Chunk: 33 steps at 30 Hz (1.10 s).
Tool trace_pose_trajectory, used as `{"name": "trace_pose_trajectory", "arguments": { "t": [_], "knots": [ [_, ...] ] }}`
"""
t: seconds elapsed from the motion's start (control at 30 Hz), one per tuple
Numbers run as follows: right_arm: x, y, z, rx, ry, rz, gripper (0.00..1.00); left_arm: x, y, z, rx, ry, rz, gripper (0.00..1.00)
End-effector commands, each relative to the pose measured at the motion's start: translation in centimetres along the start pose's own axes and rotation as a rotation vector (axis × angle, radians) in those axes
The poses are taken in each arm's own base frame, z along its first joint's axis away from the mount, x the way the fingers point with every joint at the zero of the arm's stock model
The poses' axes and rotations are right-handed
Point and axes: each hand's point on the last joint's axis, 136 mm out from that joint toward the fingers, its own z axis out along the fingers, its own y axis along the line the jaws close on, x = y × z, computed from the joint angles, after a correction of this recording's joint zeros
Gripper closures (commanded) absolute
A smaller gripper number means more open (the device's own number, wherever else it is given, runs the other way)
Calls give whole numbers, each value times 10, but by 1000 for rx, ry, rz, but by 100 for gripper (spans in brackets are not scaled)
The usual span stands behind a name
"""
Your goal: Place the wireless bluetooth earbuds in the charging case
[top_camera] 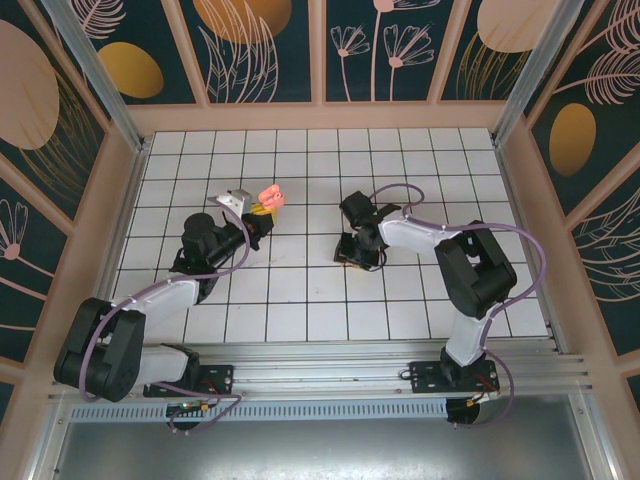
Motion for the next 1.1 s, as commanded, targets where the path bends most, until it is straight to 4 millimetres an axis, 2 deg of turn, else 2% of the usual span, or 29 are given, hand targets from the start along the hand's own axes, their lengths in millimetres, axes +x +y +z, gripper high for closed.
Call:
{"name": "trace_pose_trajectory", "arguments": {
  "t": [0.0, 0.5, 0.83, 1.07],
  "knots": [
    [5, 1, 4, -9, 11, 15, 59, -22, -4, -1, 13, -52, 43, 92],
    [-19, 16, 6, -40, -47, -33, 61, -22, -3, -2, 1, -50, 48, 92],
    [-32, 17, 5, -34, -86, -61, 58, -22, -2, -3, -1, -49, 49, 93],
    [-38, 19, -8, -12, -108, -55, 55, -23, -3, -2, 3, -50, 52, 92]
  ]
}}
